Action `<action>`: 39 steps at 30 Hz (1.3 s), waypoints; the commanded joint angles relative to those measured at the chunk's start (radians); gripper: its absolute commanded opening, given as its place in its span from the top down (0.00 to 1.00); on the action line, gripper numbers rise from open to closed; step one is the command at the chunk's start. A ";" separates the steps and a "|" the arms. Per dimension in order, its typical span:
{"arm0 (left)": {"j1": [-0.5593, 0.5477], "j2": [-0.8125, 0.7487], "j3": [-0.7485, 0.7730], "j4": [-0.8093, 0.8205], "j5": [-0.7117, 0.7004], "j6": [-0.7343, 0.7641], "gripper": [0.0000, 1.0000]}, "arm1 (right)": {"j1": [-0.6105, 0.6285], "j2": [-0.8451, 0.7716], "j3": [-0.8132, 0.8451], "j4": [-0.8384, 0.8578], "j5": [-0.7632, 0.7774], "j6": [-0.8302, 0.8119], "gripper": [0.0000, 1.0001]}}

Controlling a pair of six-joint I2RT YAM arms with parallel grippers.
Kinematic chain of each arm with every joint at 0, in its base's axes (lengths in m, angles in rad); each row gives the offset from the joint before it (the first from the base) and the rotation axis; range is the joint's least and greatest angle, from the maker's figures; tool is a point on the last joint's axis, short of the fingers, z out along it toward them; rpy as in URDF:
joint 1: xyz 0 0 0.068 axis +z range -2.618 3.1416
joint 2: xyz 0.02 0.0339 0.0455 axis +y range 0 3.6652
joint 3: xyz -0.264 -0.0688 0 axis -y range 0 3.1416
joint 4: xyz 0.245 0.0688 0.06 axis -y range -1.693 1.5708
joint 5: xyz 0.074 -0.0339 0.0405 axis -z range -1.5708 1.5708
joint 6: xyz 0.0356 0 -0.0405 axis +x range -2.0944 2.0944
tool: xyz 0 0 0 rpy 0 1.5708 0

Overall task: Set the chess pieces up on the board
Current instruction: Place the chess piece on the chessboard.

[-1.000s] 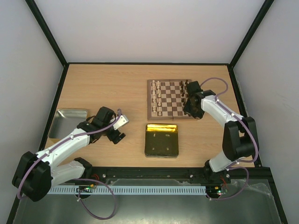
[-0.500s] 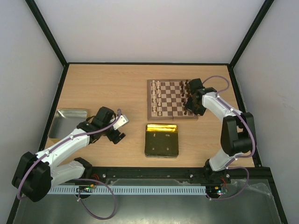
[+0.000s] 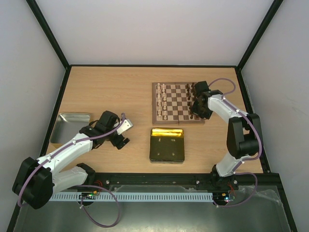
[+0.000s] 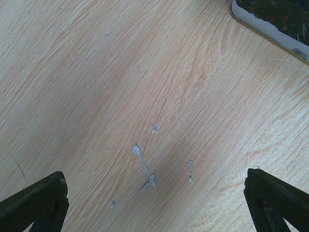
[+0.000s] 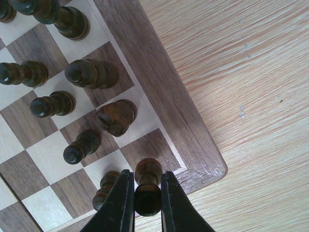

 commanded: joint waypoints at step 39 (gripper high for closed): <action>-0.004 -0.010 -0.009 0.004 -0.003 -0.008 0.01 | -0.008 0.044 0.039 0.013 0.011 -0.023 0.84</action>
